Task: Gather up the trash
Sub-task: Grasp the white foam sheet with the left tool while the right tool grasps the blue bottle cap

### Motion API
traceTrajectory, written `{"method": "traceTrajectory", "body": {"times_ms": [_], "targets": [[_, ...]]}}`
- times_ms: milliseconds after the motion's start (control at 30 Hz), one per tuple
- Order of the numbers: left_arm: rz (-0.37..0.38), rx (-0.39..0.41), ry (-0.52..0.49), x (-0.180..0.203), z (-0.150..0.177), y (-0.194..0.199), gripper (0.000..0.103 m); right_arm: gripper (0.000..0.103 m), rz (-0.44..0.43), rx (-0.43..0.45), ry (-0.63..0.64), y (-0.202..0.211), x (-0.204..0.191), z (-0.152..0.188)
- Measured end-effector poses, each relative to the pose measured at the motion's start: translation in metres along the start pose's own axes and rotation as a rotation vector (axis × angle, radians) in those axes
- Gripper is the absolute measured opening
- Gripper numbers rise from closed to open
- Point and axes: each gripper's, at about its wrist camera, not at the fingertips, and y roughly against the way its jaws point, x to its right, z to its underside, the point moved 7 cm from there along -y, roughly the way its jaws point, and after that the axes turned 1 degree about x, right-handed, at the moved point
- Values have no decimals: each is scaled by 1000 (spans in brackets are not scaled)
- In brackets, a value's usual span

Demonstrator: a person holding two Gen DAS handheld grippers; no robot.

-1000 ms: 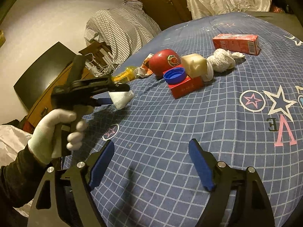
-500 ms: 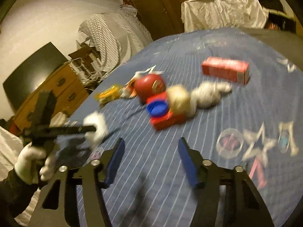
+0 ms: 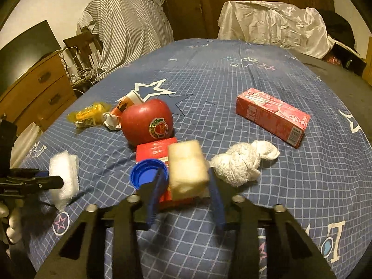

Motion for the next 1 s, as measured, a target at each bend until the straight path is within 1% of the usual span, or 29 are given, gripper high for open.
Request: {"method": "traceTrajectory", "body": {"times_ms": [133,200,300,367,433,500,533,600,633,667,700,733,767,800,833,900,1000], "targets": [[-3,8,-2,1,-1,0,46,31,6,9,5,5,-3,7],[2,13,2,0,-2,0,46,32,59,17,9,12,-2,13],[14,15,10,-1,-1,0,46,33,122,81,-5,28,2,10],[18,16,13,-2,-1,0,46,33,116,122,-17,39,-3,8],[19,17,15,-2,-1,0,46,33,54,129,9,42,-21,8],[23,16,19,-2,-1,0,46,39,71,123,47,39,-31,7],[27,14,21,-3,-2,1,46,45,107,132,48,39,-31,6],[32,12,21,-3,-2,1,46,47,262,163,33,44,-17,1],[34,11,21,-3,-2,1,46,47,291,181,7,47,-11,-1],[34,11,20,-3,-2,1,46,47,297,192,-14,51,-9,-2],[35,11,18,-3,-2,1,47,47,260,205,-19,53,-13,-4],[37,11,18,-3,-2,1,47,47,190,210,-7,54,-23,-4],[38,12,18,-3,-2,1,47,47,63,195,27,50,-43,-3],[41,12,17,-3,-2,0,48,47,-7,177,55,46,-55,-1],[44,11,19,-3,-2,0,48,47,-27,149,102,40,-67,2],[50,11,24,-3,-3,-1,48,47,-4,95,153,24,-73,5],[48,15,24,-1,-3,-1,48,48,39,34,165,-2,-69,5]]}}
